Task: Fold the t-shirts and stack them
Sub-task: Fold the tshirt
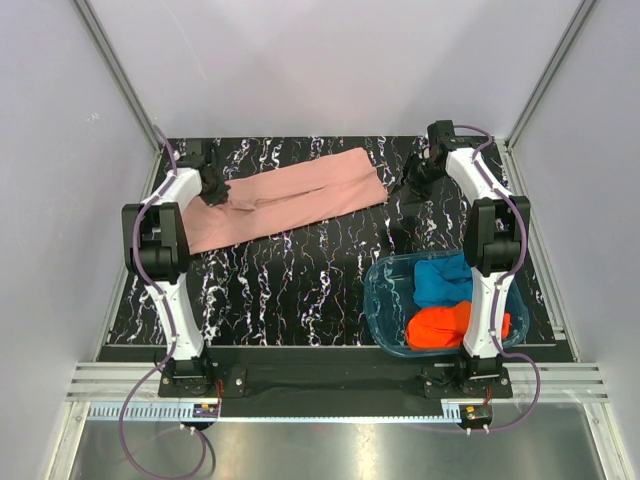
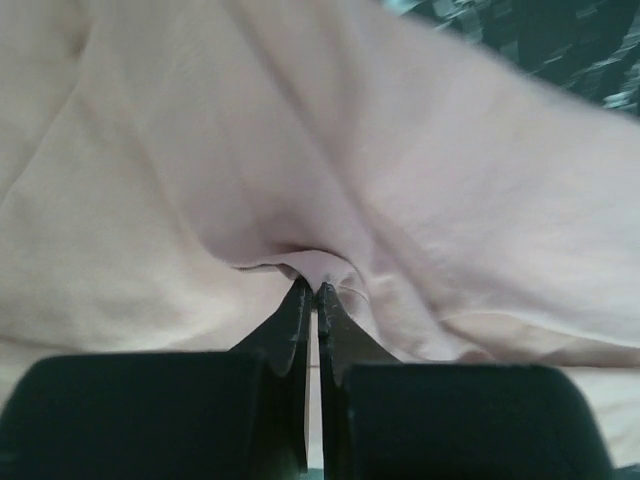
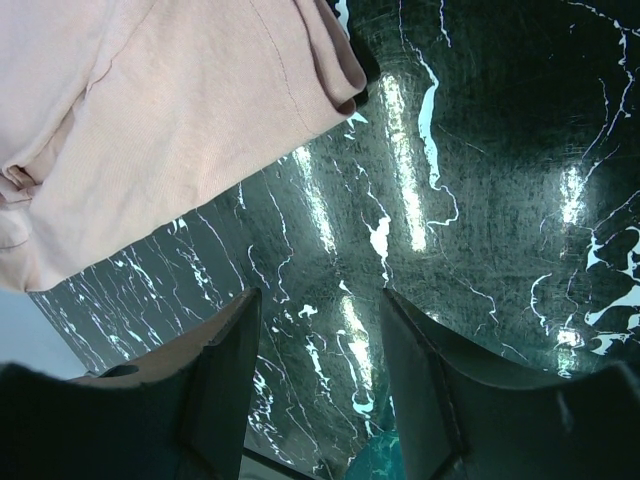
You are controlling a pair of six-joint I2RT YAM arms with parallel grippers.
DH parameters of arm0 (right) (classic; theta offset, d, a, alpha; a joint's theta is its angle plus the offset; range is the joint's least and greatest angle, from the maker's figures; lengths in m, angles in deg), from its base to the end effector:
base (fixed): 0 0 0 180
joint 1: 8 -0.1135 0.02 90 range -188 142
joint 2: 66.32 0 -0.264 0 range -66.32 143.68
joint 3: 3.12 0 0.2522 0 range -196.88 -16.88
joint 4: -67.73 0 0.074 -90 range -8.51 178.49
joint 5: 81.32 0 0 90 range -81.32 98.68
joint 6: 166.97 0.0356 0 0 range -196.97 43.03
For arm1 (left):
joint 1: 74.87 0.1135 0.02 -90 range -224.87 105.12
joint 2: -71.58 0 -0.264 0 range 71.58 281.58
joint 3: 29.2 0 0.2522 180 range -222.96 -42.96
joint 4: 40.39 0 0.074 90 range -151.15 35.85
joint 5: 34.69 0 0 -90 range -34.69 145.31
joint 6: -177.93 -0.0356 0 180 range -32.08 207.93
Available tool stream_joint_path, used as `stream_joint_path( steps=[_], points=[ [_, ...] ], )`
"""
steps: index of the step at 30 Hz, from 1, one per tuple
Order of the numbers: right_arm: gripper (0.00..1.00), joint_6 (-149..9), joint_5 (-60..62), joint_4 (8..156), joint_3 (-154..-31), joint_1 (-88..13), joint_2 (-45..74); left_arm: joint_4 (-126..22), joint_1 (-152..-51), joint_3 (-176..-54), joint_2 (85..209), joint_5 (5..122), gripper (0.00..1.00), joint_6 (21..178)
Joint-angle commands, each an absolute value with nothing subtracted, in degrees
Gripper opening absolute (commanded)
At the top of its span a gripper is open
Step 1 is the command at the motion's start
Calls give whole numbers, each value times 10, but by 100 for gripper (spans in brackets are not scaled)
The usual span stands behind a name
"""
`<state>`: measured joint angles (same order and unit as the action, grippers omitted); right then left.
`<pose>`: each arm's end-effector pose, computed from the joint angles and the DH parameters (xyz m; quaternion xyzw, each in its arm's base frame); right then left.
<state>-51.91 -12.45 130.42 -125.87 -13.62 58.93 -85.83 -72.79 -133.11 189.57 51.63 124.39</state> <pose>0.4658 0.0587 0.2208 0.1233 0.9530 0.2286 0.1563 0.4437 0.0184 0.1909 -0.3262 0.9075 -0.0481 0.2601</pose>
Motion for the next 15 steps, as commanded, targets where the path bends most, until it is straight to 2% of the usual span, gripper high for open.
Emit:
stream_joint_path(
  steps=[1, 6, 7, 9, 12, 15],
  points=[
    [58, -523, -129, 1302, -1279, -139, 592, -796, -736, -1376, 1914, 567, 0, 1248],
    [58, -513, -135, 1300, -1286, -139, 603, -727, -745, -1449, 1976, 643, 1, 1282],
    [58, -512, -135, 1300, -1288, -139, 607, -716, -746, -1465, 1989, 652, 12, 1285],
    [58, -510, -136, 1299, -1294, -139, 614, -710, -746, -1506, 2019, 668, 14, 1296],
    [58, -510, -137, 1304, -1302, -139, 625, -681, -746, -1534, 2037, 669, 32, 1296],
    [58, -506, -140, 1299, -1303, -140, 630, -773, -745, -1615, 2050, 652, 41, 1267]
  ],
)
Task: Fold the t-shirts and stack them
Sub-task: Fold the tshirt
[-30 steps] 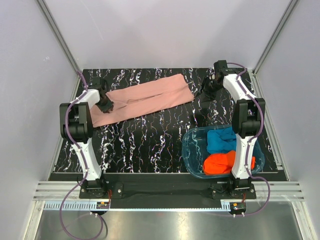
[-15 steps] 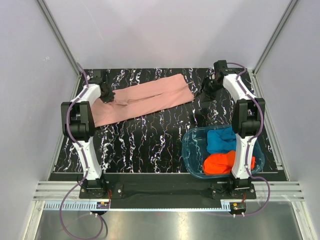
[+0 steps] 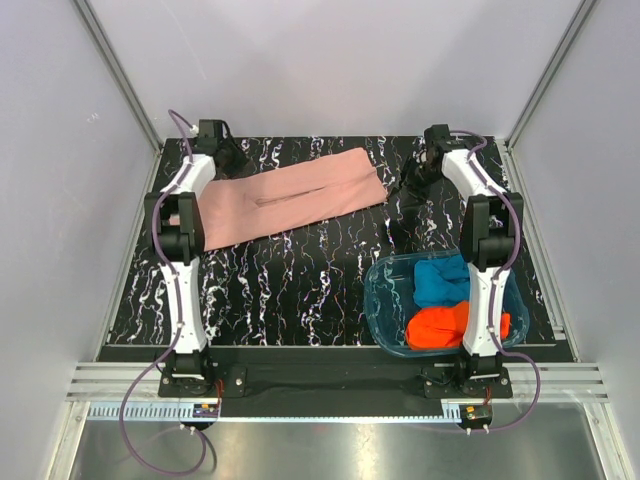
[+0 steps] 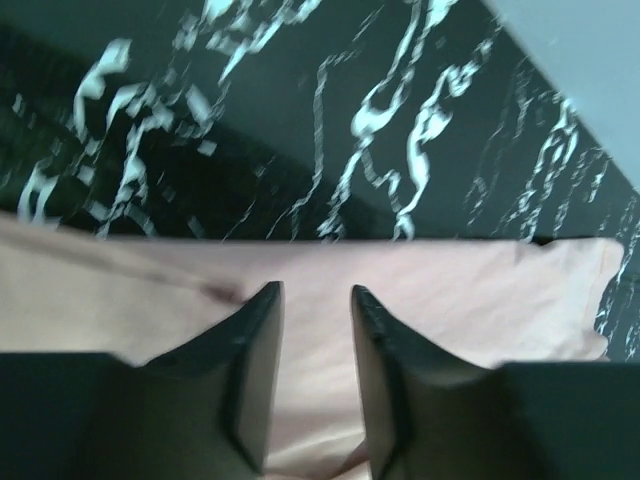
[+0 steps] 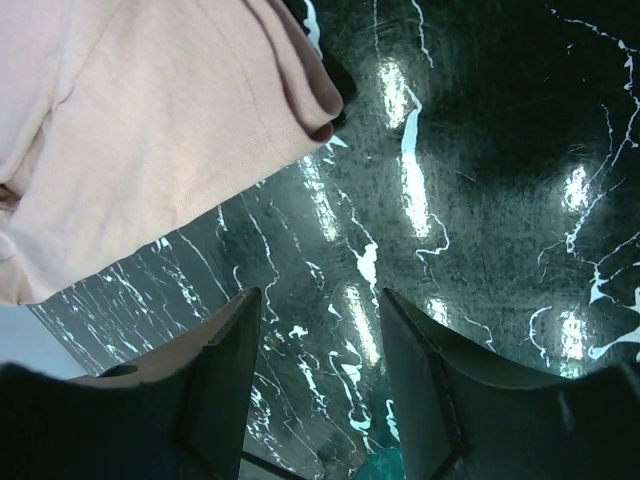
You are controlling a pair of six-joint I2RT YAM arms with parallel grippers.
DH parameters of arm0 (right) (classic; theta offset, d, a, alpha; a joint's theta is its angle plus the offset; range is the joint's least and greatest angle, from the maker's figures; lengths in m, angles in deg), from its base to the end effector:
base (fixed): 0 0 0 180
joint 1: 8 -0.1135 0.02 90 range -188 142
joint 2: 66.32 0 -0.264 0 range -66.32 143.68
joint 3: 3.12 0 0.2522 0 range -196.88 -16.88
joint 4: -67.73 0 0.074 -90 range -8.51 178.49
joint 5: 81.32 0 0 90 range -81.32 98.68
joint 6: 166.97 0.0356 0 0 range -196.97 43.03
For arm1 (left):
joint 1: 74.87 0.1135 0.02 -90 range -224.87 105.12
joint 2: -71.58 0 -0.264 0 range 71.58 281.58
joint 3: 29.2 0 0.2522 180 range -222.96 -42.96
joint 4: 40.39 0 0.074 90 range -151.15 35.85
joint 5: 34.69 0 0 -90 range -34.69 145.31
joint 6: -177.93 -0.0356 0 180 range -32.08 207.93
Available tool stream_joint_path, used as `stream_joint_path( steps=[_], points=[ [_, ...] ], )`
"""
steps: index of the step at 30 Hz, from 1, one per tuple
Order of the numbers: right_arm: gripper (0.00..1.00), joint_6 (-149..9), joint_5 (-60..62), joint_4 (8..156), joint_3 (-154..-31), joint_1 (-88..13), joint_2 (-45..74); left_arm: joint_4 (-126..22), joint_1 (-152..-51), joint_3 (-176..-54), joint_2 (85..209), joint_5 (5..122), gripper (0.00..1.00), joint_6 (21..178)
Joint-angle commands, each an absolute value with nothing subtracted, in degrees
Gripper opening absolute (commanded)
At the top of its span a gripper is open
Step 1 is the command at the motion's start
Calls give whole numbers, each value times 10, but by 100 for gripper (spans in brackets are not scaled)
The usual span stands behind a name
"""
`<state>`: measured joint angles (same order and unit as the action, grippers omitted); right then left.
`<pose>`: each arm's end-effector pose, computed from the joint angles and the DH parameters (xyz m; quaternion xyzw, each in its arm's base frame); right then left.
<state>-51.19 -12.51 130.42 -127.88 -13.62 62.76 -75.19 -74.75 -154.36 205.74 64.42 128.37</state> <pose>0.4762 0.0598 0.2008 0.1325 0.9548 0.2265 0.1398 0.5318 -0.0045 0.1879 -0.2886 0.8709 -0.2034 0.3420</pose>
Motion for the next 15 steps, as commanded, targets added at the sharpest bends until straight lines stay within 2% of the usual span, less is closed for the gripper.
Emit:
stream_joint_path(
  steps=[1, 3, 8, 10, 12, 15],
  points=[
    [58, -507, -138, 1300, -1306, -141, 631, -793, -746, -1622, 2034, 643, 45, 1261],
    [59, -513, -130, 1305, -1319, -145, 633, -823, -740, -1586, 1994, 622, 50, 1248],
    [61, -550, -93, 1334, -1405, -170, 671, -891, -722, -1371, 1807, 541, 51, 1227],
    [63, -561, -86, 1336, -1432, -177, 692, -939, -719, -1319, 1765, 526, 51, 1228],
    [71, -591, -78, 1345, -1488, -192, 712, -962, -718, -1249, 1715, 515, 53, 1226],
    [83, -625, -78, 1364, -1584, -211, 768, -948, -703, -1159, 1649, 526, 67, 1261]
  ],
)
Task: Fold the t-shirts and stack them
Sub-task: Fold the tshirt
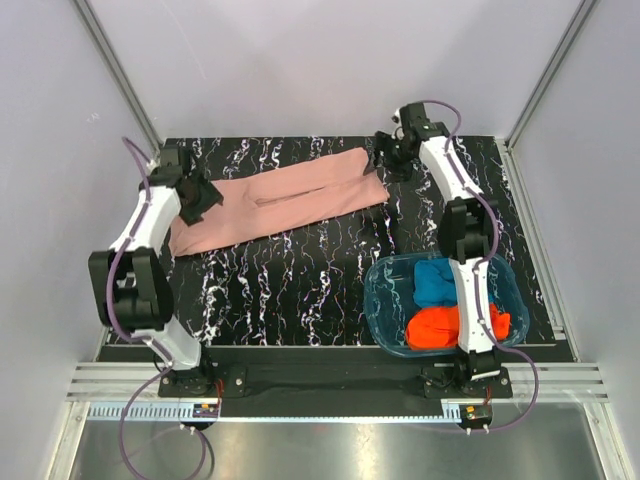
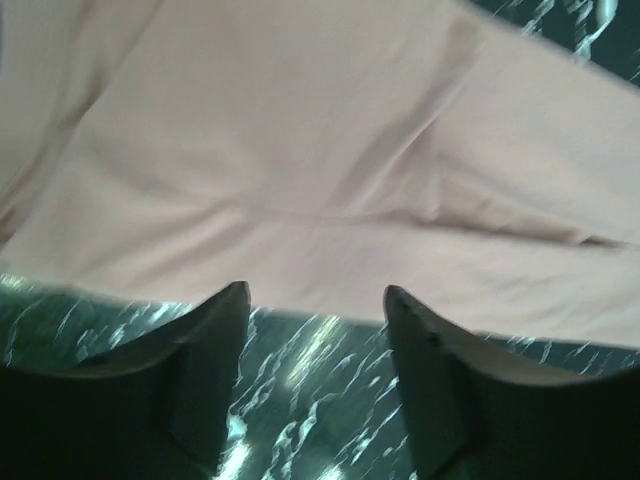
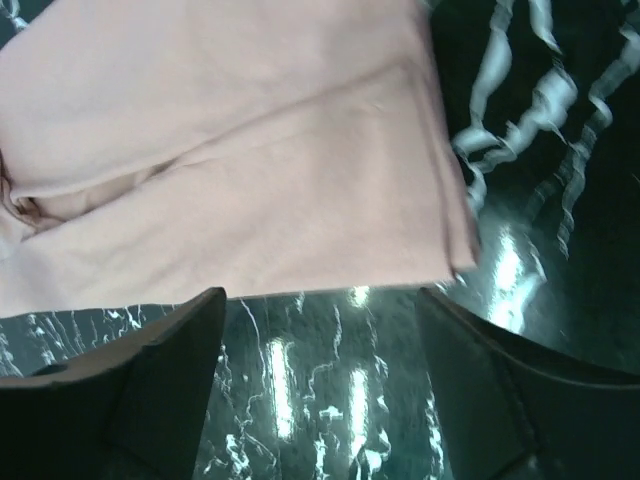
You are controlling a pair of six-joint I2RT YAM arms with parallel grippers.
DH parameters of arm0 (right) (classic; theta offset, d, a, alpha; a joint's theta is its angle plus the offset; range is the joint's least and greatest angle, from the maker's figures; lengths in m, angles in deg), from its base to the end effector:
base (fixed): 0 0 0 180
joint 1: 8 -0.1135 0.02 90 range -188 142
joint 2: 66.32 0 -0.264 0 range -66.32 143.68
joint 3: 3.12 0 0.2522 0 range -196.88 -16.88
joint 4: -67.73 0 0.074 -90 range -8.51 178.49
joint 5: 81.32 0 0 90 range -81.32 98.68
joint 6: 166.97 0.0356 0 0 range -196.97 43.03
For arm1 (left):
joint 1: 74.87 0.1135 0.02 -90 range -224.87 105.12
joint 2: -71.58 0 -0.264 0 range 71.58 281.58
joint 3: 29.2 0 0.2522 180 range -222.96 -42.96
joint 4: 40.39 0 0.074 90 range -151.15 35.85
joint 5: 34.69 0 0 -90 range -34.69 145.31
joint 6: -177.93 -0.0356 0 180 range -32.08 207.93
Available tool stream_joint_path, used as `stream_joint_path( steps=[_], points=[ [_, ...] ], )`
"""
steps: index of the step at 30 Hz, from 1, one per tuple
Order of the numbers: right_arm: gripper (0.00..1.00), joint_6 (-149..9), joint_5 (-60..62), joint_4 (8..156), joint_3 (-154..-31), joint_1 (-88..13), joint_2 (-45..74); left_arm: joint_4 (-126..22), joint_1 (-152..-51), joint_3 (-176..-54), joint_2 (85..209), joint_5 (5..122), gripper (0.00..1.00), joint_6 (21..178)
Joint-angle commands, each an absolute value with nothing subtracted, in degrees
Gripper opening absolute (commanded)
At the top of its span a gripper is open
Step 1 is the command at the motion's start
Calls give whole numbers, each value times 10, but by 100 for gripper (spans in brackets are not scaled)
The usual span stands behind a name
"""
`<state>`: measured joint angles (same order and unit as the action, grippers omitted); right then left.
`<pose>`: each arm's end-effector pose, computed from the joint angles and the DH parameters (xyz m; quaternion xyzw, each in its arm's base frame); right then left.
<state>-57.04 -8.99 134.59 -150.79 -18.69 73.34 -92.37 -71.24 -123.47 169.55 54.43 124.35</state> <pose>0.5156 0.1083 0.2272 0.0356 0.9521 0.2128 0.2168 0.3693 0.0240 0.2682 -0.3293 0.8969 -0.0762 0.2851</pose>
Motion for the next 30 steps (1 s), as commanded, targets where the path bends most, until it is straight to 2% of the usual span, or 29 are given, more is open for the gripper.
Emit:
stream_joint_path(
  steps=[1, 3, 6, 7, 9, 10, 11, 13, 16, 21, 30],
  points=[
    [85, -629, -85, 1361, -1596, -213, 784, -934, -693, -1137, 1636, 543, 68, 1272],
    [90, -635, -95, 1329, -1608, -222, 790, -909, -659, -1105, 1603, 582, 68, 1306],
    [89, -636, -121, 1266, -1581, -236, 784, -913, -649, -1089, 1604, 561, 66, 1329],
    [87, -633, -125, 1257, -1578, -241, 784, -919, -649, -1096, 1611, 557, 64, 1335],
    [82, -618, -136, 1250, -1572, -246, 785, -953, -646, -1109, 1631, 531, 54, 1362],
    [72, -613, -137, 1249, -1570, -253, 784, -960, -645, -1113, 1646, 522, 51, 1370],
    [66, -605, -137, 1246, -1554, -255, 781, -959, -637, -1112, 1650, 505, 48, 1377],
    [57, -595, -139, 1237, -1532, -257, 773, -930, -627, -1098, 1652, 494, 47, 1380],
    [52, -577, -126, 1233, -1497, -257, 768, -909, -597, -1073, 1673, 511, 46, 1385],
    [52, -579, -99, 1246, -1492, -257, 783, -913, -565, -1064, 1707, 523, 46, 1382],
    [61, -571, -86, 1253, -1435, -257, 775, -962, -514, -1105, 1772, 523, 50, 1385]
  ],
)
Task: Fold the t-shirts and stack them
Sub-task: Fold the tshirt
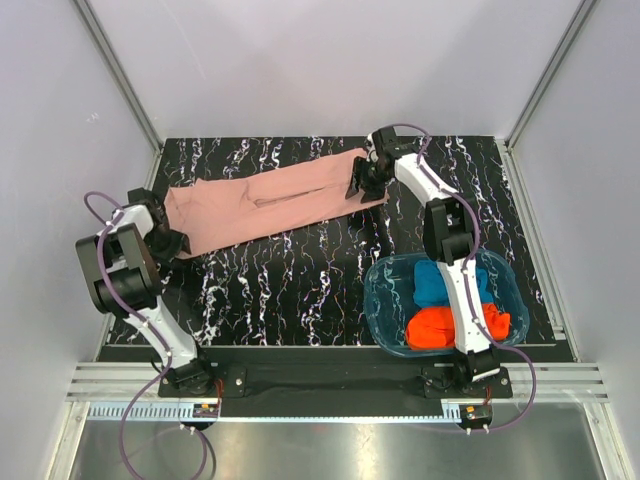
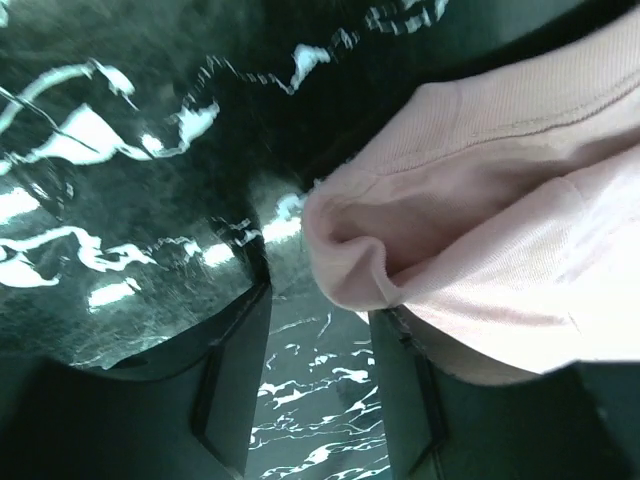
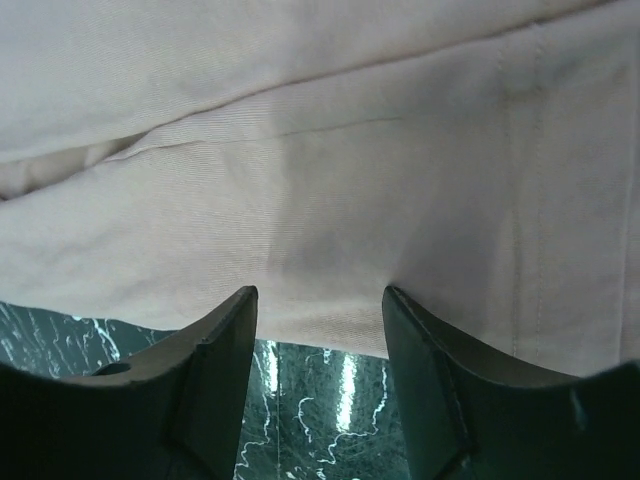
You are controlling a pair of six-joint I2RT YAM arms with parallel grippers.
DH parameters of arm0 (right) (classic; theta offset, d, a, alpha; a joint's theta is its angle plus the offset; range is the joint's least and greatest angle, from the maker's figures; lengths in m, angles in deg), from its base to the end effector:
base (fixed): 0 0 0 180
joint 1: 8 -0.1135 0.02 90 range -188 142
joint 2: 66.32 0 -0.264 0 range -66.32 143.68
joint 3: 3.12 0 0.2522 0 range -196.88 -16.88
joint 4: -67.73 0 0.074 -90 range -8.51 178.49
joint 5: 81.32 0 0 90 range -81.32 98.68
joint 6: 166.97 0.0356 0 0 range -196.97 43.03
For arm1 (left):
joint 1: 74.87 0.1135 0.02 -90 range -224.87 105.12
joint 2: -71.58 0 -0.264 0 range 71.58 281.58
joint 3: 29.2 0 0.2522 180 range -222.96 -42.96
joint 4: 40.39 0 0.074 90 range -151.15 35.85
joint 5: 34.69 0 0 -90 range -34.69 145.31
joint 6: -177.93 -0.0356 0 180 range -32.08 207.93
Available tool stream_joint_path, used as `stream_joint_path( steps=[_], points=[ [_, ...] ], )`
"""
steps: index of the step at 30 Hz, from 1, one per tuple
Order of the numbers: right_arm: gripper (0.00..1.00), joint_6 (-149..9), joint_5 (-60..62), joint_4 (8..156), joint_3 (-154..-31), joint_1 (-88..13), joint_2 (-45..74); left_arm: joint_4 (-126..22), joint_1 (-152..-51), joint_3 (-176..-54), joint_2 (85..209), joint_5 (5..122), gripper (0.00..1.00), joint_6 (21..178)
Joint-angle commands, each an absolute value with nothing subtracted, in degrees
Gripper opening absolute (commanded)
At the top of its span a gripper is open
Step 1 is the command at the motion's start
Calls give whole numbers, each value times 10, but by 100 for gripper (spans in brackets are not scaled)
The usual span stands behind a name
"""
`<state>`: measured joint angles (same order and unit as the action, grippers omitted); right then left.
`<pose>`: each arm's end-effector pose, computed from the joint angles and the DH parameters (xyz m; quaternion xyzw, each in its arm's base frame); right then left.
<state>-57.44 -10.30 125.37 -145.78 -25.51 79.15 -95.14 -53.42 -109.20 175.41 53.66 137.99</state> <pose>0.5139 0.1743 0.1571 -0.0252 0.9543 0.2311 0.1879 0.3119 0.1236 0.1605 -0.5825 0.8066 -0.0107 0.0999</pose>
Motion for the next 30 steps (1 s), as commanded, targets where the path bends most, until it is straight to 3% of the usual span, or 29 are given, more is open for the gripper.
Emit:
stream_joint_path(
  steps=[1, 14, 24, 30],
  points=[
    [61, -572, -85, 1257, -1429, -257, 773, -961, -509, -1105, 1772, 527, 51, 1385],
    [63, -567, -95, 1258, -1294, -293, 715, -965, -497, -1173, 1796, 494, 58, 1354],
    [64, -469, -172, 1211, -1133, -366, 601, -969, -496, -1324, 1887, 508, 59, 1285],
    [68, -462, -229, 1223, -1143, -404, 558, -902, -511, -1274, 1807, 545, 57, 1226]
  ],
)
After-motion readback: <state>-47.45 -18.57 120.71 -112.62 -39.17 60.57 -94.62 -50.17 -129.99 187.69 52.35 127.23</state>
